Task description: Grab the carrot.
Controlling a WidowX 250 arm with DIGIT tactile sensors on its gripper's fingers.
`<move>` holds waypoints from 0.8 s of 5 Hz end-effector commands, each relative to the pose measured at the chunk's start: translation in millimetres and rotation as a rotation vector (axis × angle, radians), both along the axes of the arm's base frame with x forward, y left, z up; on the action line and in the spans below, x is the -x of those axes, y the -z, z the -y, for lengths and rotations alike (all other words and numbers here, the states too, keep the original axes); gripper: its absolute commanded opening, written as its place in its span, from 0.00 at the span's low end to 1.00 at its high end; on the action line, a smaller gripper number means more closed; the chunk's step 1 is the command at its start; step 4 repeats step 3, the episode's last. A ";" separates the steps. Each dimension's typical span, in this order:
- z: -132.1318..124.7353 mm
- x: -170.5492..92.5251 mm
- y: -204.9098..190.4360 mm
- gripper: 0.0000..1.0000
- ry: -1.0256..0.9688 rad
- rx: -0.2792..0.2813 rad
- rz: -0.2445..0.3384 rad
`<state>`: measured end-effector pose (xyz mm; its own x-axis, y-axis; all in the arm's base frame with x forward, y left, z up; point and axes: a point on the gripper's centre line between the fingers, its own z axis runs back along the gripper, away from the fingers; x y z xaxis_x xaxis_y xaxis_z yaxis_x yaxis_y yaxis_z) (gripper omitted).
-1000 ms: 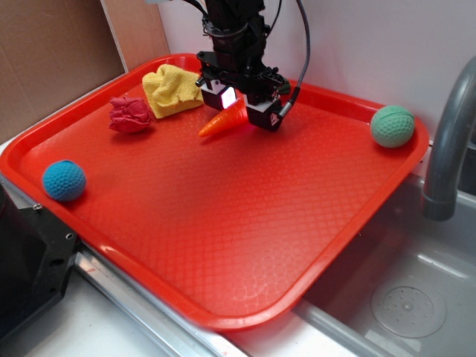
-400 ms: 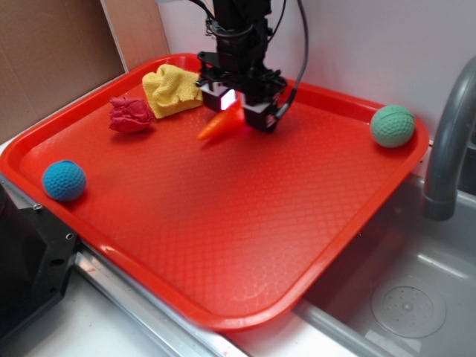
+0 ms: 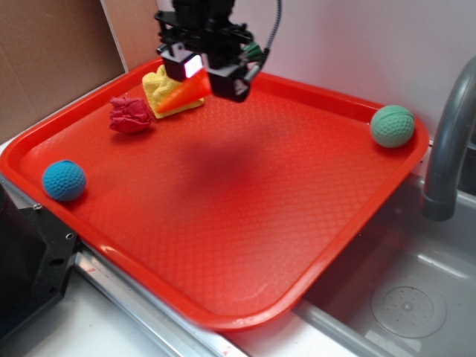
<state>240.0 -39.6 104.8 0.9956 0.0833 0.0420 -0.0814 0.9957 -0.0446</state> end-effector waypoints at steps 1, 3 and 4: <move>-1.4 55.5 -42.0 0.00 -0.024 0.045 -0.011; 2.4 64.6 -38.0 0.00 -0.034 -0.021 -0.073; 2.4 64.6 -38.0 0.00 -0.034 -0.021 -0.073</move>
